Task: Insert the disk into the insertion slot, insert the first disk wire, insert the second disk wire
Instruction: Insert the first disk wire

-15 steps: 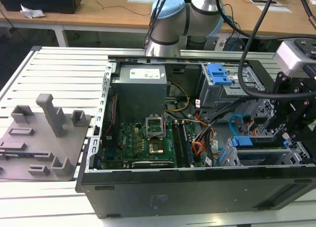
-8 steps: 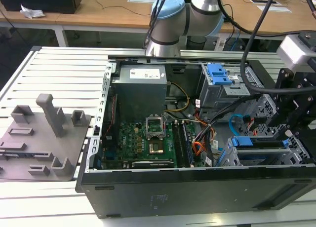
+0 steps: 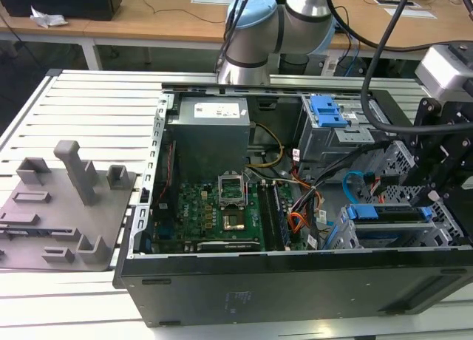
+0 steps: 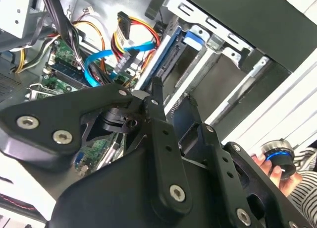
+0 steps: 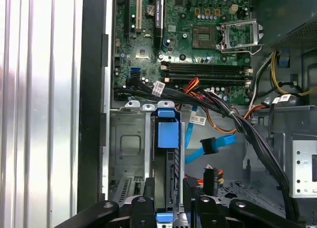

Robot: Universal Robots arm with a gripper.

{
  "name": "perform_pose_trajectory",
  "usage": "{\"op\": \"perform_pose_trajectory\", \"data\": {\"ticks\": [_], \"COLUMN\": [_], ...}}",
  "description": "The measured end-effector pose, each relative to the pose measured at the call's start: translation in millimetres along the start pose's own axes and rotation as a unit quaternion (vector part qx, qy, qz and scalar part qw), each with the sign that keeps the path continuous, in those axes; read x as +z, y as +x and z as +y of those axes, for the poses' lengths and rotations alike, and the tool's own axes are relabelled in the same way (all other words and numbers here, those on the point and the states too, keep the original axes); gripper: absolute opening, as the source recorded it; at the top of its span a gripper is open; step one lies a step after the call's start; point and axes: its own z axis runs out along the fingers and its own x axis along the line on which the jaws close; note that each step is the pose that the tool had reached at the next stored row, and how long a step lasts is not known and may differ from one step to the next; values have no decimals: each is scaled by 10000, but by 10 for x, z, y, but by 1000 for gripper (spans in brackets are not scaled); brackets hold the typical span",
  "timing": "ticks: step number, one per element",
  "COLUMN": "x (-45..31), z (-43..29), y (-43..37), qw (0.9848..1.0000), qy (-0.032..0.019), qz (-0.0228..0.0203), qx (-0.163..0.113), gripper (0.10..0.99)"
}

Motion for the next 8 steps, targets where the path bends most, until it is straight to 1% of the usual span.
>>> {"op": "perform_pose_trajectory", "data": {"ticks": [5, 8], "x": [6, 10], "z": [-1, -2], "y": [-121, -232], "qw": [10000, 10000], "qy": [0, 0], "qz": [1, 3], "qx": [0, 0], "gripper": [361, 361]}}
